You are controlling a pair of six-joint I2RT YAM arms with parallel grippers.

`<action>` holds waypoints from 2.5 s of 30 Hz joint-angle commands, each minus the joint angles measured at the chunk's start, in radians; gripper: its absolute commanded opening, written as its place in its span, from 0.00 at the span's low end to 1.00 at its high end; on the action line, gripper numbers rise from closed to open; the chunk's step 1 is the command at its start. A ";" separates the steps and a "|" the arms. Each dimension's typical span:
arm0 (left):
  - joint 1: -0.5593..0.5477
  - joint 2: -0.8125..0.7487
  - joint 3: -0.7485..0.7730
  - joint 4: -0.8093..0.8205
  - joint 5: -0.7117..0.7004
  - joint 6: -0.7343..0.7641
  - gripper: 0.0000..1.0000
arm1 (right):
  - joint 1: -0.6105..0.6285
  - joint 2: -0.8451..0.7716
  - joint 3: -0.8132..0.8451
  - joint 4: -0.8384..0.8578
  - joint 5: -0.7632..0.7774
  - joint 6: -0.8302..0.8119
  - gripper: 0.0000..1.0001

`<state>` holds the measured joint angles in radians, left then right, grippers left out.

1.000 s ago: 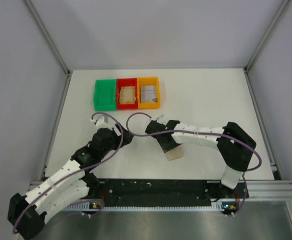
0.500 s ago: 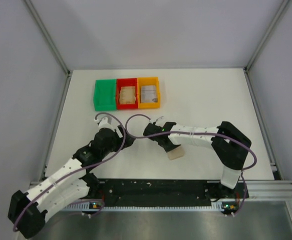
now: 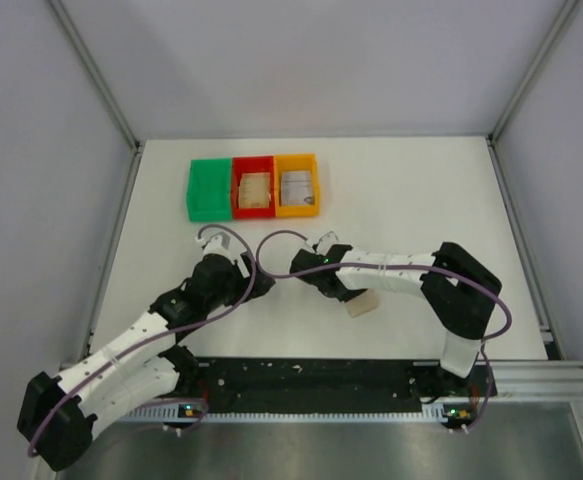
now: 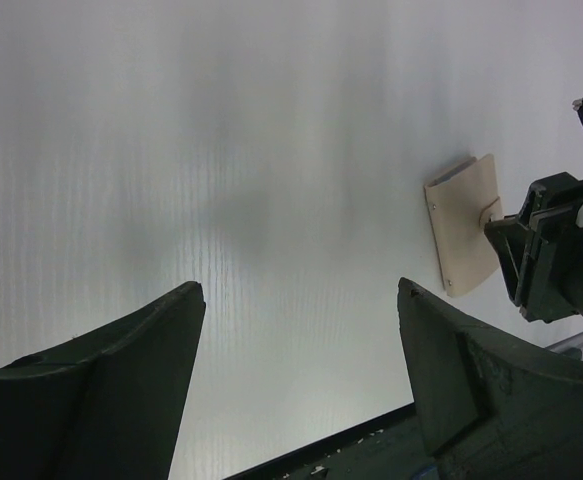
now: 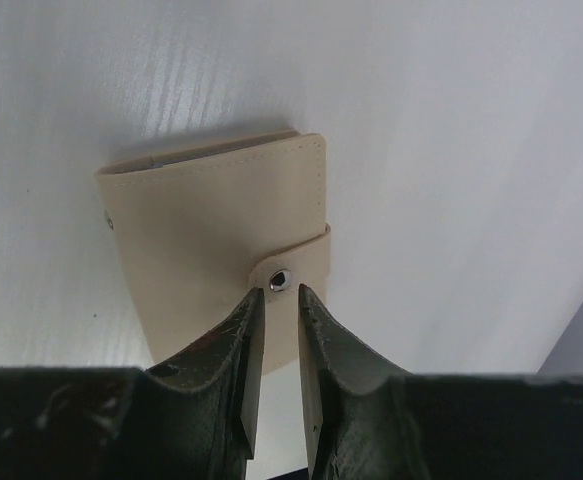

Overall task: Take the credit cards out of the card holder
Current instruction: Open the card holder at the center of the board.

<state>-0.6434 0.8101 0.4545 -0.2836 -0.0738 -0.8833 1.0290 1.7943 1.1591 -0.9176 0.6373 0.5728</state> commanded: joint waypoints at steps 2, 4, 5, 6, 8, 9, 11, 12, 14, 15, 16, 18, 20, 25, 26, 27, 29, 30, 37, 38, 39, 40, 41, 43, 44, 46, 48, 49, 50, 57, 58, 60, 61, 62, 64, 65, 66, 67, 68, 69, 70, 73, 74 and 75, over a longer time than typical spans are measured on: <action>0.001 -0.015 0.038 0.041 0.008 0.014 0.82 | -0.015 -0.021 -0.002 -0.037 0.055 0.013 0.20; 0.001 -0.015 0.038 0.041 0.009 0.014 0.82 | -0.021 -0.018 -0.006 -0.033 0.044 0.012 0.20; -0.001 -0.015 0.036 0.041 0.009 0.014 0.82 | -0.021 -0.015 -0.007 -0.029 0.042 0.009 0.21; 0.001 -0.017 0.036 0.041 0.011 0.012 0.82 | -0.024 -0.012 -0.009 -0.021 0.035 -0.001 0.21; 0.001 -0.012 0.038 0.041 0.012 0.012 0.82 | -0.024 -0.010 -0.009 -0.009 0.003 -0.011 0.22; 0.001 -0.012 0.038 0.043 0.015 0.012 0.82 | -0.024 -0.015 -0.010 0.002 -0.016 -0.014 0.24; -0.001 -0.003 0.039 0.050 0.028 0.017 0.82 | -0.038 -0.029 -0.016 0.005 -0.031 -0.010 0.27; 0.001 0.003 0.039 0.057 0.035 0.018 0.82 | -0.064 -0.042 -0.024 0.009 -0.043 -0.002 0.27; 0.001 0.018 0.041 0.076 0.058 0.018 0.82 | -0.105 -0.090 -0.048 0.020 -0.080 -0.002 0.32; -0.002 0.029 0.041 0.090 0.069 0.018 0.82 | -0.131 -0.142 -0.062 0.038 -0.124 -0.010 0.35; -0.001 0.041 0.041 0.104 0.100 0.018 0.82 | -0.161 -0.186 -0.091 0.084 -0.189 -0.022 0.39; -0.005 0.075 0.049 0.129 0.124 0.018 0.82 | -0.229 -0.301 -0.157 0.184 -0.331 -0.022 0.45; -0.012 0.121 0.062 0.158 0.157 0.018 0.82 | -0.300 -0.396 -0.237 0.282 -0.459 -0.021 0.50; -0.035 0.233 0.104 0.239 0.216 0.003 0.82 | -0.418 -0.469 -0.380 0.459 -0.711 -0.014 0.53; -0.039 0.248 0.108 0.247 0.223 0.000 0.82 | -0.428 -0.464 -0.397 0.485 -0.725 -0.010 0.53; -0.042 0.261 0.116 0.251 0.229 0.000 0.82 | -0.435 -0.463 -0.415 0.502 -0.734 -0.004 0.53; -0.048 0.281 0.125 0.254 0.233 -0.002 0.82 | -0.445 -0.463 -0.441 0.519 -0.726 0.005 0.53; -0.048 0.288 0.128 0.256 0.233 -0.002 0.82 | -0.449 -0.463 -0.452 0.525 -0.723 0.006 0.55; -0.050 0.308 0.128 0.262 0.243 0.003 0.82 | -0.461 -0.450 -0.509 0.563 -0.789 -0.001 0.58; -0.052 0.313 0.127 0.262 0.246 0.001 0.82 | -0.461 -0.454 -0.515 0.559 -0.782 0.007 0.58; -0.050 0.314 0.125 0.262 0.246 0.001 0.82 | -0.461 -0.467 -0.521 0.548 -0.757 0.022 0.58; -0.052 0.314 0.124 0.264 0.247 0.000 0.82 | -0.463 -0.486 -0.530 0.548 -0.743 0.025 0.58; -0.050 0.314 0.124 0.268 0.247 0.000 0.82 | -0.465 -0.495 -0.538 0.549 -0.743 0.025 0.58; -0.052 0.317 0.119 0.276 0.250 -0.002 0.82 | -0.466 -0.489 -0.541 0.554 -0.763 0.025 0.54; -0.052 0.322 0.121 0.274 0.253 -0.002 0.82 | -0.466 -0.481 -0.547 0.569 -0.780 0.029 0.51; -0.052 0.334 0.121 0.309 0.264 -0.003 0.82 | -0.466 -0.472 -0.567 0.606 -0.803 0.042 0.41; -0.050 0.350 0.124 0.328 0.276 -0.005 0.82 | -0.466 -0.477 -0.584 0.646 -0.827 0.068 0.28; -0.052 0.357 0.122 0.337 0.279 -0.006 0.82 | -0.466 -0.480 -0.590 0.666 -0.840 0.082 0.21; -0.052 0.365 0.124 0.348 0.284 -0.008 0.81 | -0.466 -0.484 -0.598 0.680 -0.847 0.093 0.15; -0.056 0.451 0.090 0.498 0.333 -0.057 0.80 | -0.466 -0.487 -0.641 0.859 -0.956 0.159 0.00; -0.055 0.461 0.084 0.527 0.341 -0.071 0.80 | -0.465 -0.486 -0.651 0.908 -0.981 0.180 0.00; -0.056 0.481 0.059 0.586 0.342 -0.121 0.79 | -0.466 -0.490 -0.670 1.009 -1.027 0.229 0.00; -0.053 0.492 0.043 0.622 0.345 -0.143 0.79 | -0.466 -0.492 -0.676 1.048 -1.045 0.249 0.00; -0.053 0.500 0.030 0.653 0.347 -0.164 0.79 | -0.466 -0.495 -0.682 1.088 -1.060 0.274 0.00; -0.055 0.518 0.012 0.687 0.348 -0.200 0.79 | -0.466 -0.503 -0.691 1.163 -1.087 0.314 0.00; -0.053 0.526 0.006 0.696 0.347 -0.218 0.79 | -0.466 -0.509 -0.694 1.192 -1.094 0.331 0.00; -0.053 0.531 -0.002 0.702 0.342 -0.235 0.79 | -0.465 -0.512 -0.696 1.217 -1.099 0.344 0.00; -0.053 0.531 -0.014 0.710 0.336 -0.253 0.79 | -0.465 -0.516 -0.697 1.244 -1.107 0.358 0.00; -0.053 0.529 -0.023 0.715 0.327 -0.267 0.79 | -0.466 -0.521 -0.697 1.267 -1.113 0.372 0.00; -0.052 0.526 -0.036 0.722 0.316 -0.284 0.79 | -0.466 -0.526 -0.699 1.295 -1.117 0.387 0.00; -0.048 0.525 -0.048 0.733 0.312 -0.301 0.79 | -0.466 -0.532 -0.700 1.318 -1.123 0.401 0.00; -0.033 0.515 -0.071 0.764 0.307 -0.338 0.81 | -0.466 -0.543 -0.691 1.365 -1.142 0.432 0.00; -0.026 0.512 -0.082 0.793 0.313 -0.345 0.83 | -0.466 -0.541 -0.687 1.373 -1.148 0.437 0.00; -0.021 0.509 -0.094 0.828 0.315 -0.361 0.84 | -0.465 -0.541 -0.685 1.388 -1.156 0.447 0.00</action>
<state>-0.6853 1.3388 0.3958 0.3889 0.2459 -1.1683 0.5663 1.2922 0.4576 0.3042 -0.4629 0.9562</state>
